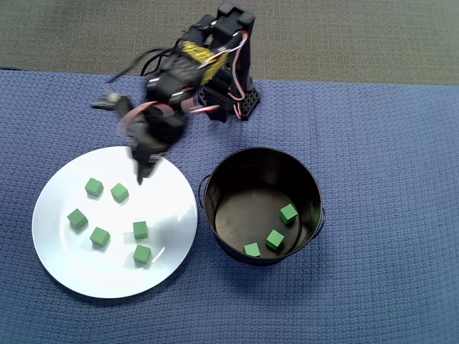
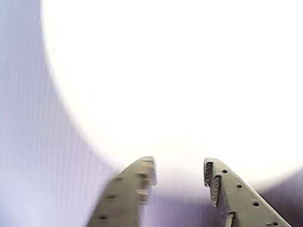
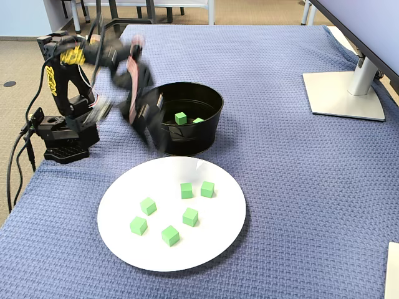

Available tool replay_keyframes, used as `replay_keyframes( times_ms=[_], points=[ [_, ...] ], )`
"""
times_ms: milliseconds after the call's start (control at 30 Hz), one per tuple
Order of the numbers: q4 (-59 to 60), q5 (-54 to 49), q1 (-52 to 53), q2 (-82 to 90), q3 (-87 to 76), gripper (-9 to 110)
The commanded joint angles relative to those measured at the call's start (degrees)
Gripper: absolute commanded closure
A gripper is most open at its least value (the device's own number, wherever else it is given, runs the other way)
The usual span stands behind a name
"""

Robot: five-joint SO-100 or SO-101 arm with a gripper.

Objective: Pick up the green cubes from the white plate and place them in the black recipient

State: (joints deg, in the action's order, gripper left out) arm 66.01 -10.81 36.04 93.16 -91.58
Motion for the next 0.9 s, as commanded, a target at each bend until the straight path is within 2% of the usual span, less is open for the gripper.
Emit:
replay_keyframes(
  times_ms=[0,167,333,867],
  points=[
    [-5.1,-1.8,7.3,-7.9,1.5,101],
    [-4.5,3.1,9.6,-15.8,7.4,86],
    [-4.0,2.3,8.3,-17.1,7.6,75],
    [-3.9,0.6,7.5,-23.6,11.4,79]
  ],
)
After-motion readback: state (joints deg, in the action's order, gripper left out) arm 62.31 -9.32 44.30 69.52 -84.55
